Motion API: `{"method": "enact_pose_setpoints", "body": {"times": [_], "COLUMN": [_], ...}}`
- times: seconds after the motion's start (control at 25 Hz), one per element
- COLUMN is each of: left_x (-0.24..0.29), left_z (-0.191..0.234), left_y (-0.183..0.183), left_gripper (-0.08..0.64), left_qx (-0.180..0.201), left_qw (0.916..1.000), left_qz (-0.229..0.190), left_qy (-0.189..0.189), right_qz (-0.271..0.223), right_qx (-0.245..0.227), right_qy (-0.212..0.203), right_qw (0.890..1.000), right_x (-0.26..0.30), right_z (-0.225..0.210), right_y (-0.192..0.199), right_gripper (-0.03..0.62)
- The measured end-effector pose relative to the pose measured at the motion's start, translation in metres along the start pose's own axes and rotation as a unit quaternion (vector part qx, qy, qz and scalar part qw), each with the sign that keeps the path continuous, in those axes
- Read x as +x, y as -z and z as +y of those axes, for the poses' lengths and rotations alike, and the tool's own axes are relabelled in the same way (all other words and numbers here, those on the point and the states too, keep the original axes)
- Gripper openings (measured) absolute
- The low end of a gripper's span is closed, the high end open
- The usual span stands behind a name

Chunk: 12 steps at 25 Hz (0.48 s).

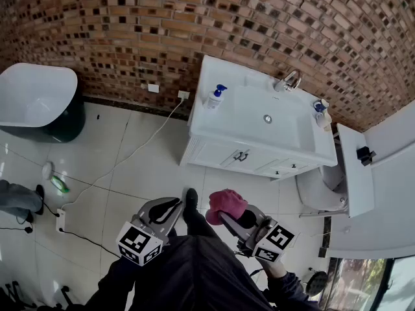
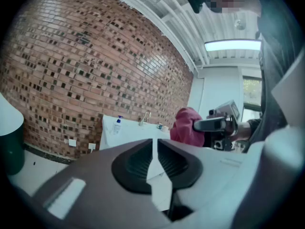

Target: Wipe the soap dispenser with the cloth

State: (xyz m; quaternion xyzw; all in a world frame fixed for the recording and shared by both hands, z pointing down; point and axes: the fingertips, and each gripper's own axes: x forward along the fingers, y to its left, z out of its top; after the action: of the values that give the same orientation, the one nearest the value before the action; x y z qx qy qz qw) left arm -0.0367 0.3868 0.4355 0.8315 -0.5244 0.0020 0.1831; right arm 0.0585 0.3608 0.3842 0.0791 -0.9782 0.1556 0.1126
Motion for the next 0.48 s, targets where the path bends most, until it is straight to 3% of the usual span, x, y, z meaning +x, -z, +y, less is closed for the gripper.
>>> {"method": "enact_pose_setpoints", "body": {"times": [0.24,0.48], "left_x": [0.04,0.114], "left_z": [0.045,0.107], "left_y": [-0.01,-0.038], "left_gripper": [0.069,0.067], "left_qx": [-0.019,-0.035], "left_qw": [0.9995,0.9985], "left_qz": [0.005,0.022], "left_qy": [-0.026,-0.035], "right_qz": [0.013,0.029], "right_qx": [-0.008,-0.019], "right_qy": [0.035,0.056], "right_qw": [0.999,0.998], "right_x": [0.033,0.09], "right_z": [-0.103,-0.247], "right_y": [-0.031,-0.073], "right_gripper": [0.055,0.055]}}
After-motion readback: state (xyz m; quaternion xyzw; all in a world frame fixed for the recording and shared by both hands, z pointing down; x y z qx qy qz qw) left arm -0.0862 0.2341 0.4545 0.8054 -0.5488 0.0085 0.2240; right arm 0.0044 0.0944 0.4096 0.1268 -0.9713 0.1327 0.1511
